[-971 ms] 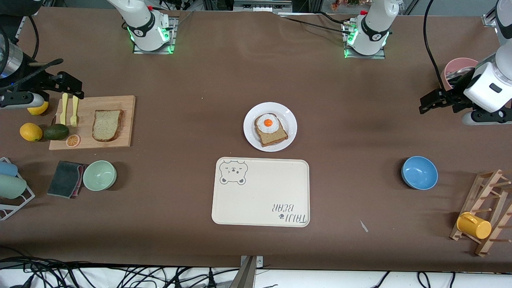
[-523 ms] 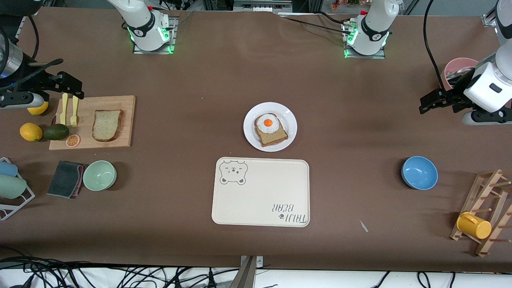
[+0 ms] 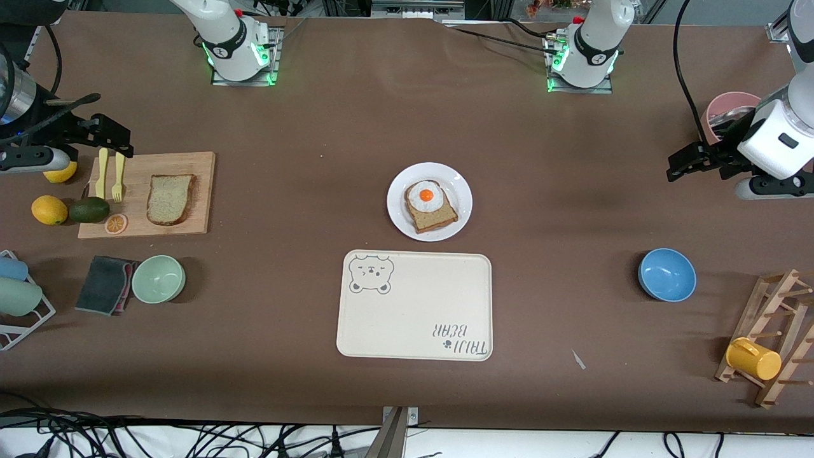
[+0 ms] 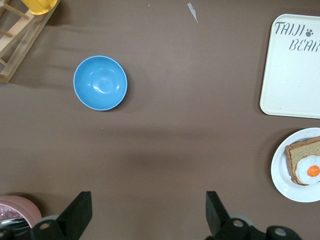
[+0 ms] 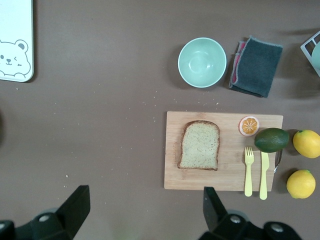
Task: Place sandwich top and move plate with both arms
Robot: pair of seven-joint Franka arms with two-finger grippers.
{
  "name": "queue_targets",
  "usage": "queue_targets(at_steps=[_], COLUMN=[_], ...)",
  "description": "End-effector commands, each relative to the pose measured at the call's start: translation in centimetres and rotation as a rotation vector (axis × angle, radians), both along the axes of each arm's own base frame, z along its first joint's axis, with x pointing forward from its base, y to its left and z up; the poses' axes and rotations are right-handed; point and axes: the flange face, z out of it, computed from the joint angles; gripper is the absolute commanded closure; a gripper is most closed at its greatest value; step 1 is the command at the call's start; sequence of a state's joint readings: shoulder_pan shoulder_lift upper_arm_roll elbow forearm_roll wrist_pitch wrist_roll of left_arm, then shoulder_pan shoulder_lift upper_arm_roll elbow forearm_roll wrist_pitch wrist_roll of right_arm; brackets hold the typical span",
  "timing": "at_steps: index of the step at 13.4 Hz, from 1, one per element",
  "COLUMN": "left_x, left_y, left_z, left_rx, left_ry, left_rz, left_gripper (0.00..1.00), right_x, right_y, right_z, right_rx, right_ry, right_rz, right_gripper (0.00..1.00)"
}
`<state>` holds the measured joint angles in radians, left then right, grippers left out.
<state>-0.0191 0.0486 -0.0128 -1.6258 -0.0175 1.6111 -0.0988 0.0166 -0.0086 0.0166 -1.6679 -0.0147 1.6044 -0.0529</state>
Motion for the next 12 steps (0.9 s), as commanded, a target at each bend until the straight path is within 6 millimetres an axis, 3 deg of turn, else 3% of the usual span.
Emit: queue_targets(at_steps=[1, 12], left_x=[0.22, 0.22], left_y=[0.13, 0.13], left_z=[0.39, 0.39], left_rx=[0.032, 0.032], left_ry=[0.002, 0.002], left_rz=[0.004, 0.005], left_gripper=[0.0, 0.0], right_x=[-0.3, -0.25], right_y=[-0.27, -0.05], right_z=[0.11, 0.49], right_rx=[-0.013, -0.016], right_ry=[-0.005, -0.009], right_rz=[0.006, 0.007], right_gripper=[0.0, 0.0])
